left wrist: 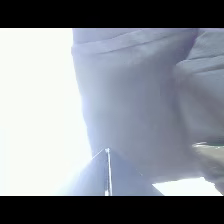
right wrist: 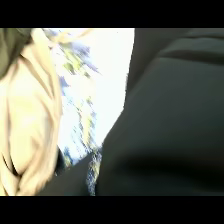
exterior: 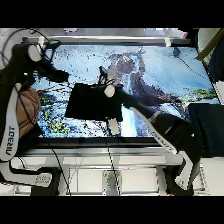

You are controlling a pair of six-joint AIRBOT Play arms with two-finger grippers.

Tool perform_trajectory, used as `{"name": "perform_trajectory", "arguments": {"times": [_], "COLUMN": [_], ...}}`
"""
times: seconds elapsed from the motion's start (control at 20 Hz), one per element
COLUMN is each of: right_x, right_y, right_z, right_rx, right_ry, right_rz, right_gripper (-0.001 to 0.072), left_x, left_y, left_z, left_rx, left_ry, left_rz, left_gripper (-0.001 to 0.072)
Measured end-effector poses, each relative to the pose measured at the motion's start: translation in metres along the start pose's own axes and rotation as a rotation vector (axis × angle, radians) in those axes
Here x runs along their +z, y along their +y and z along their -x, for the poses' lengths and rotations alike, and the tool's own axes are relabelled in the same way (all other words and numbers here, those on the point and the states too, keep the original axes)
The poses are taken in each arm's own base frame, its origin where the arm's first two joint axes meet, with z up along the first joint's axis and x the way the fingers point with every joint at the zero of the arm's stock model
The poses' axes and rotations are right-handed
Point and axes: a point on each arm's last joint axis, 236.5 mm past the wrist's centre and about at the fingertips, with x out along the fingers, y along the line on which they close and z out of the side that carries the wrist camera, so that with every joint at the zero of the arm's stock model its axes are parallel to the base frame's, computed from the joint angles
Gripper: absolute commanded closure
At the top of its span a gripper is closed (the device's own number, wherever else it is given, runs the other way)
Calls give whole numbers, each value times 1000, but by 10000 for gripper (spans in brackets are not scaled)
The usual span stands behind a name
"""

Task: Fold the clothes and pants, and hang the long-sleeved shirts on hangers.

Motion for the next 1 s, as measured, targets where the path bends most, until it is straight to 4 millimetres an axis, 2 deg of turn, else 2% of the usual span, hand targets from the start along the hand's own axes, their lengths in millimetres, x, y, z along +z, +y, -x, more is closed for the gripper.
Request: {"name": "perform_trajectory", "arguments": {"times": [0.1,0.2,0.3,0.4,0.5,0.6,0.65,0.7,0.75,0.85,0.95,1.0], "right_x": [-4,-4,4,23,42,63,71,76,77,71,55,47], "right_y": [14,31,41,32,2,-38,-60,-80,-98,-130,-156,-162], "right_z": [-11,-10,1,23,57,101,122,136,146,151,143,138], "right_rx": [33,60,62,21,-71,-190,-246,-288,-315,-331,-296,-261], "right_ry": [-40,-47,-12,48,144,228,268,296,322,357,413,437], "right_rz": [63,194,316,409,471,491,479,453,403,265,106,36], "right_gripper": [263,261,263,262,262,234,108,13,15,14,14,11], "left_x": [-2,-3,-4,-5,-5,-5,-5,-5,-5,-5,-6,-6], "left_y": [11,16,20,22,23,23,23,23,23,23,22,22], "left_z": [9,14,16,18,19,19,19,19,19,19,19,19], "left_rx": [12,18,25,26,27,28,28,28,28,28,26,25], "left_ry": [-10,-15,-16,-18,-17,-17,-17,-17,-17,-17,-16,-15], "left_rz": [21,32,38,42,44,44,44,44,44,44,44,45], "left_gripper": [701,701,701,701,701,701,701,701,701,701,701,701]}}
